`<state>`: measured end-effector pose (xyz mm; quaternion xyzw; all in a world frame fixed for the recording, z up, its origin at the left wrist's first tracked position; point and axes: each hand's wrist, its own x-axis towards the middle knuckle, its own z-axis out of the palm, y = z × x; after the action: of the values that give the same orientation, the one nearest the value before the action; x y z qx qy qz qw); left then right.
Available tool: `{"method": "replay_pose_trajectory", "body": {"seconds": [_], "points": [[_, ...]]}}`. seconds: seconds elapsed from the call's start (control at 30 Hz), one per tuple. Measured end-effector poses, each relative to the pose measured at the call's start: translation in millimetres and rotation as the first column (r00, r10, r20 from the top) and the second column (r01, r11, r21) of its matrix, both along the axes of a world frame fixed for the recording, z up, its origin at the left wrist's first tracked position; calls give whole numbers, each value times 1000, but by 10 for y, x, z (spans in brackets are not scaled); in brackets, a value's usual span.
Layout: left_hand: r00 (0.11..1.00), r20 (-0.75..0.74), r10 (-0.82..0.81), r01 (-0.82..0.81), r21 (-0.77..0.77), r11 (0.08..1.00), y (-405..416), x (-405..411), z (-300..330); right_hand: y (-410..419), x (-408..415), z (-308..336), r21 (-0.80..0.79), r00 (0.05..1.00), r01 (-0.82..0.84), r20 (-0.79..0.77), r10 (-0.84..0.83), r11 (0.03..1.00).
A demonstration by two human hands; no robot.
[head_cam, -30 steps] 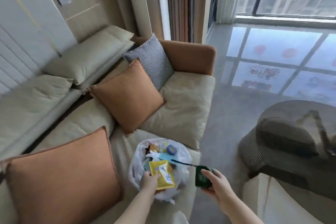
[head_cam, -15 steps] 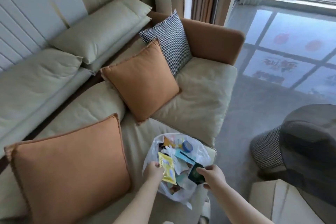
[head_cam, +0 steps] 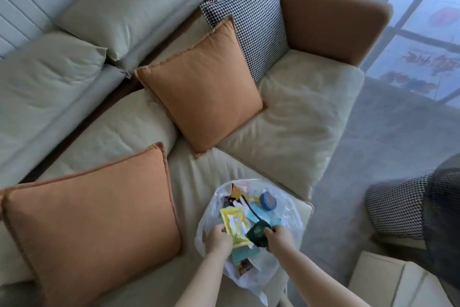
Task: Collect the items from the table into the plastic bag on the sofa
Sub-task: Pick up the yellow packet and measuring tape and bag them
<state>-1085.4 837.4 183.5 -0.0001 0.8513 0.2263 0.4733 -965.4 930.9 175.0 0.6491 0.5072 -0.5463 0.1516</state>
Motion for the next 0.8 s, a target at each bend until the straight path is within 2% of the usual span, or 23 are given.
{"method": "replay_pose_trajectory", "body": {"seconds": [0.13,0.23,0.37,0.47,0.63,0.8], "points": [[999,17,-50,51,-80,995,-104,9,14,-56,-49,-110,-89,994,-93,-68,87,992],[995,26,-101,103,-81,991,-185,2,32,-121,-24,-60,-81,984,-167,-83,161,983],[979,50,-197,199,-48,979,-208,11,202,-200,93,58,-87,994,-89,-73,82,992],[949,41,-314,315,-26,949,-261,66,319,-254,241,278,-37,991,-110,-77,107,993],[863,-10,-505,505,-12,863,-359,261,516,-463,657,616,57,997,-60,-37,62,997],[687,-42,-725,726,51,686,-348,597,661,-780,1129,856,131,1000,16,-6,-15,991]]}}
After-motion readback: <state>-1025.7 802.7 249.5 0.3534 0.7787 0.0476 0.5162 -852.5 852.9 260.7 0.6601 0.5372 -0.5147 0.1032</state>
